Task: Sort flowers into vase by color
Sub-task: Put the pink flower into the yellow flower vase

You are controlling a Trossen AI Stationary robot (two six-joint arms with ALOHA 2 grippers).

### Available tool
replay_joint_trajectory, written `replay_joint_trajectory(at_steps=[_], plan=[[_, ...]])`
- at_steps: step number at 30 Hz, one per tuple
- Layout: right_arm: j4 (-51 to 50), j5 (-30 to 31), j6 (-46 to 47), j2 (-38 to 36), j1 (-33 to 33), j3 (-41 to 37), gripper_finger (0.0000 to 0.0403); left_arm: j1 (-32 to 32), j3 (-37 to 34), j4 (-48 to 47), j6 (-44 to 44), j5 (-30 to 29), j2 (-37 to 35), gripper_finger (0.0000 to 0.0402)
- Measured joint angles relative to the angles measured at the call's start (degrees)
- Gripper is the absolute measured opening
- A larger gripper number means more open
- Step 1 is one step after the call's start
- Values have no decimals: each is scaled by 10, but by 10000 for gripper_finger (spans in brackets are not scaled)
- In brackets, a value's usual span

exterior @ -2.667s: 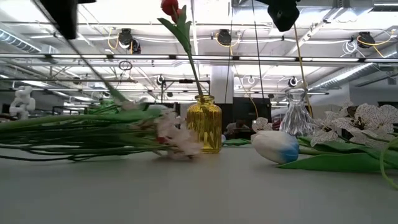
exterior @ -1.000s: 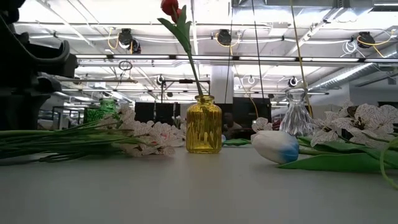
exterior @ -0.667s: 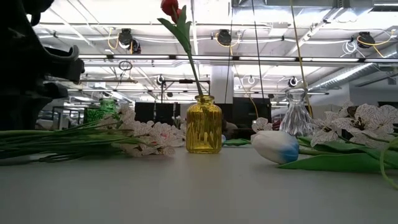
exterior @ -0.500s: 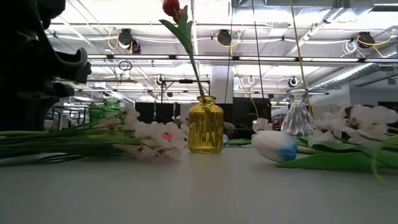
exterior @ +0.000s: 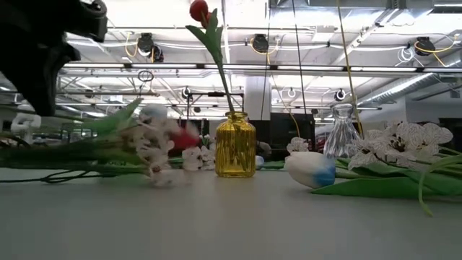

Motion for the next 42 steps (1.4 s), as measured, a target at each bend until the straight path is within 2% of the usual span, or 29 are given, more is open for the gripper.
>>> replay_joint_trajectory(at_steps=[8, 15, 21, 24, 28, 35, 39, 42], plan=[[0, 0, 0, 0, 0, 0, 187, 11, 43, -48, -14, -33, -2, 2], [3, 0, -2, 0, 0, 0, 187, 12, 91, -80, 8, -33, -2, 2], [6, 0, 3, 0, 0, 0, 187, -29, 166, -125, 21, 17, -3, 1], [6, 0, 5, 0, 0, 0, 187, -58, 198, -118, 22, 1, -10, 1], [8, 9, 6, 0, -4, 0, 187, -88, 216, -27, 84, -74, -19, 1], [9, 34, 4, 0, -5, 0, 187, -100, 217, 183, 305, -273, -24, 1], [23, 41, -17, 0, -5, -1, 187, -77, 217, 294, 423, -307, -24, 1], [87, 58, -38, 0, -5, -1, 187, -53, 210, 403, 495, -307, -25, 1]])
